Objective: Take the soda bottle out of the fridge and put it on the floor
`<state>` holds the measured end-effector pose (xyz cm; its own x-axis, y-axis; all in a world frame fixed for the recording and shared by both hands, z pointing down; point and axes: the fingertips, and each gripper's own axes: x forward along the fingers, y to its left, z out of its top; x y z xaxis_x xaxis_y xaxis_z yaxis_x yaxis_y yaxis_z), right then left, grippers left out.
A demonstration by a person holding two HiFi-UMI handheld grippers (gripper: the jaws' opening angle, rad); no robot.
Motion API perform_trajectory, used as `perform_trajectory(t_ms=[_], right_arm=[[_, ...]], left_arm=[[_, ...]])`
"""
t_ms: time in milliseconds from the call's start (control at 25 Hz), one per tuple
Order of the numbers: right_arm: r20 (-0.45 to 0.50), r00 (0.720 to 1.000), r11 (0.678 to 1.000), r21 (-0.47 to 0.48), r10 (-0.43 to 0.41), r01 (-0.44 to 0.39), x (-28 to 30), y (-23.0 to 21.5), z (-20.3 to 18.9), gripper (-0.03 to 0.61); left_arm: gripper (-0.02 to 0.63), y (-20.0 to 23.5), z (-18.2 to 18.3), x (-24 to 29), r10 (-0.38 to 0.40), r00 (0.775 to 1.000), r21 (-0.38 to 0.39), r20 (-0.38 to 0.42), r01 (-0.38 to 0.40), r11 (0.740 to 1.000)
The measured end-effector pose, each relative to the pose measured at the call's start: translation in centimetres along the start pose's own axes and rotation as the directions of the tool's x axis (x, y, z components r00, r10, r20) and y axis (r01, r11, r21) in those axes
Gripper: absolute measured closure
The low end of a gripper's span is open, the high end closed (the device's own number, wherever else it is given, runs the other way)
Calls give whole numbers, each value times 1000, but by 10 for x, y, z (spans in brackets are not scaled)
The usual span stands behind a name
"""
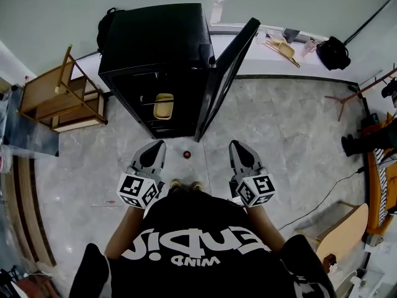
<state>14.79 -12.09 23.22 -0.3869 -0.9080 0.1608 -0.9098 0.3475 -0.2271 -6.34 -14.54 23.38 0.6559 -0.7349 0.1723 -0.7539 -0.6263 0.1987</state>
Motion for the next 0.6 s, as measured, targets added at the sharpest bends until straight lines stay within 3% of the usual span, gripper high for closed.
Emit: perform_trajectory(t_ms=[360,600], right_arm=[[21,1000,1000,-21,7,-7,12,1,2,555],[25,1000,1000,-22,6,-6,22,7,-6,555]], left_arm=[[607,13,12,-7,64,996,25,61,-65,998],[607,22,7,-7,74,995,33,61,-76,997]])
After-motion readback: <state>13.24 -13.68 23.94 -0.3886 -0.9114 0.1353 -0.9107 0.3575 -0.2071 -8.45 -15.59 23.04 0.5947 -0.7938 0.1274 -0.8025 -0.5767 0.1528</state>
